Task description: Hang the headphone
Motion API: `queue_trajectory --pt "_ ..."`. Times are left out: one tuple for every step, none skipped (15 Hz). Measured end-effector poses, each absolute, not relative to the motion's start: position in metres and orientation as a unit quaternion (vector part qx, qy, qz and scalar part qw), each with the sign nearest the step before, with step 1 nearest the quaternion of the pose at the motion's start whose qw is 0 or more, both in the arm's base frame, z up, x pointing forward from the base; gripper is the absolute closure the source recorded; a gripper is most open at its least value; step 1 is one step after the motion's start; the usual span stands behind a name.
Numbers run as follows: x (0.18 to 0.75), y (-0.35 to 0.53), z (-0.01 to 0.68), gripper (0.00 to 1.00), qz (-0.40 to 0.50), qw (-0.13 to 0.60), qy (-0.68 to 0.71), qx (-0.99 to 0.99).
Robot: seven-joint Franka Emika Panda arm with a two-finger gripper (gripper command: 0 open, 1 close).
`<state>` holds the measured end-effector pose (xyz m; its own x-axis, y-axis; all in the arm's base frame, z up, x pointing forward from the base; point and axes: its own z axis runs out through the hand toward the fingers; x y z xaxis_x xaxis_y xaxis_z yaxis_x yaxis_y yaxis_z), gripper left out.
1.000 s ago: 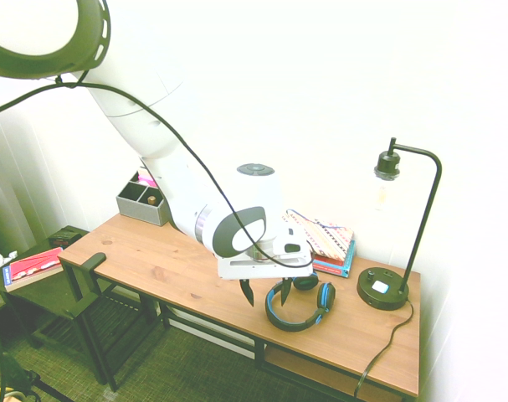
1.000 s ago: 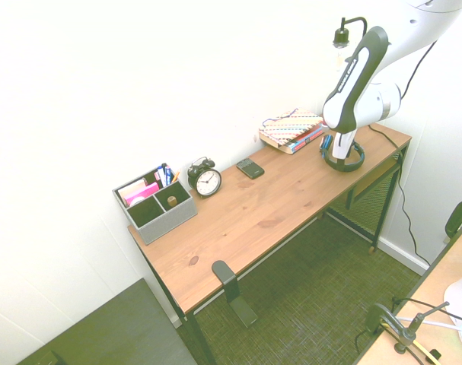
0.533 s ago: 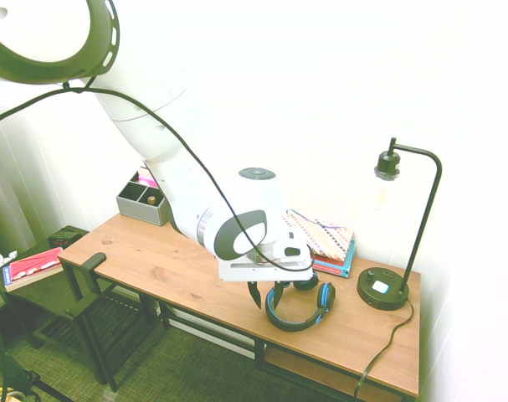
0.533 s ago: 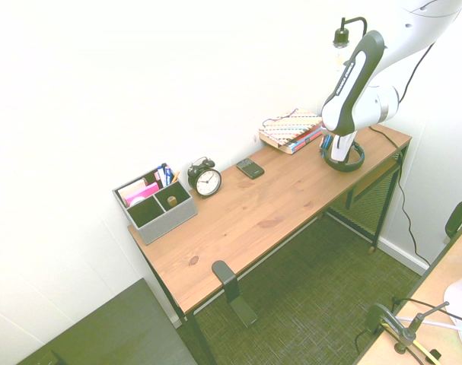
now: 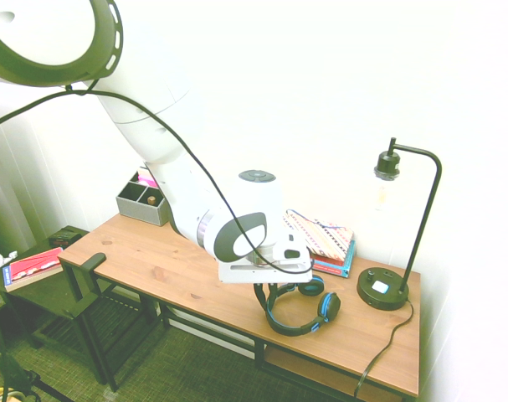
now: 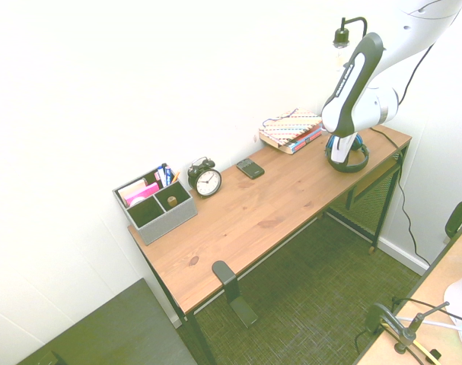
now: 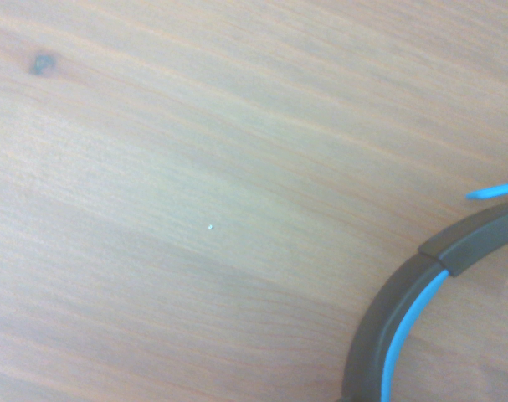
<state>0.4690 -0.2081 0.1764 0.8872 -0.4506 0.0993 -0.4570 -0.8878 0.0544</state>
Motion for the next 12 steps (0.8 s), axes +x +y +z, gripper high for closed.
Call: queue_trajectory --pt "0.469 -0.208 0.176 1.00 0.043 0.038 -0.235 0.970" --pt "0.469 -0.208 0.177 1.00 0.044 0.038 -0.239 0.969" --pt "0.468 -0.209 0.178 1.00 0.043 0.037 -0.247 0.967" --pt "0.468 -0.209 0.182 1.00 0.040 0.034 -0.257 0.965" --pt "0.469 -0.209 0.192 1.00 0.037 0.027 -0.270 0.962" --pt "0.472 -0.206 0.209 1.00 0.038 0.018 -0.280 0.959" --pt "0.476 -0.201 0.231 1.00 0.041 0.008 -0.288 0.957" --pt "0.479 -0.194 0.255 1.00 0.046 -0.003 -0.295 0.954" --pt "0.480 -0.186 0.277 1.00 0.049 -0.011 -0.303 0.952" --pt "0.480 -0.176 0.295 1.00 0.049 -0.018 -0.311 0.949" --pt "0.477 -0.164 0.309 1.00 0.048 -0.024 -0.317 0.947" --pt "0.472 -0.149 0.320 1.00 0.045 -0.030 -0.322 0.945"
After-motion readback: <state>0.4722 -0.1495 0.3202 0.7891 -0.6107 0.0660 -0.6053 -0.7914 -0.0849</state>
